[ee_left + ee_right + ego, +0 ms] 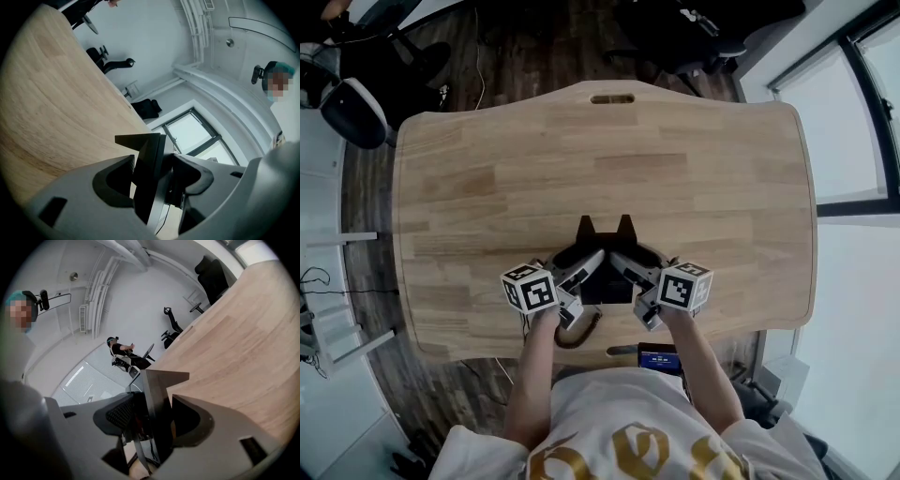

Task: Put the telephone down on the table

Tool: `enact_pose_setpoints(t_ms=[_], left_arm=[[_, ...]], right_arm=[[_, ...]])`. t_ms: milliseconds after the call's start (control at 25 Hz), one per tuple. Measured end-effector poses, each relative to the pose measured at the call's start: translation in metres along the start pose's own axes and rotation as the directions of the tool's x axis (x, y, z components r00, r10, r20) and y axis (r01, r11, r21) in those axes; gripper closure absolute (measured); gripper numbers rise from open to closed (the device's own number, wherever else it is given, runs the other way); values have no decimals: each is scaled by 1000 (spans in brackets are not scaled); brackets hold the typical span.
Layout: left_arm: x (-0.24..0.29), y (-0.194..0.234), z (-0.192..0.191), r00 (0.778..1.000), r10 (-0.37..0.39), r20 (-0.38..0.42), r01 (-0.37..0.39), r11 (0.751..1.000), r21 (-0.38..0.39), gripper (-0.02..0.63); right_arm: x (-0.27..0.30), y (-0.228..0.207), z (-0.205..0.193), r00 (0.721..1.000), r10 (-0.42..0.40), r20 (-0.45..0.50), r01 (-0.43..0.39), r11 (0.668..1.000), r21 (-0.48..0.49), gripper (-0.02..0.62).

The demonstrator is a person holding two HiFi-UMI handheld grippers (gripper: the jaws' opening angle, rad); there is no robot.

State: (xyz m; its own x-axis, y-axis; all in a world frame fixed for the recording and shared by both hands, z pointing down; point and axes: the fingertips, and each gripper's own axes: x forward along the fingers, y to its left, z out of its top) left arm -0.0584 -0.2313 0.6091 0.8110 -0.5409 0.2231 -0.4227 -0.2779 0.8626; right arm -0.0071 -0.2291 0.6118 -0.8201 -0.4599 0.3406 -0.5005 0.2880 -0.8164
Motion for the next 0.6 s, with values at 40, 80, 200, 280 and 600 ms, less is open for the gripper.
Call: enact_pose_setpoints(t_ms=[40,80,200,280,600], left_arm=[[0,2,1,1000,2,2,-2,1000,-6,366],[0,5,2,1000,4,4,-4,1000,-11,365],[1,9,3,1000,9,4,-9,1000,-23,366],[3,11,4,1000,14,1,-14,999,-30,366],[10,18,5,999,42,-24,-43,997,-60,367]], right_arm=[[2,-1,1,1000,0,-3,0,1000,0,362],[4,-2,1,1000,-1,-6,1,1000,1,362],[8,-5,1,1000,-4,-14,4,1000,6,362],[9,-8,2,1000,-7,-15,8,1000,12,362],[11,-18,5,1000,-13,-13,14,999,38,362]])
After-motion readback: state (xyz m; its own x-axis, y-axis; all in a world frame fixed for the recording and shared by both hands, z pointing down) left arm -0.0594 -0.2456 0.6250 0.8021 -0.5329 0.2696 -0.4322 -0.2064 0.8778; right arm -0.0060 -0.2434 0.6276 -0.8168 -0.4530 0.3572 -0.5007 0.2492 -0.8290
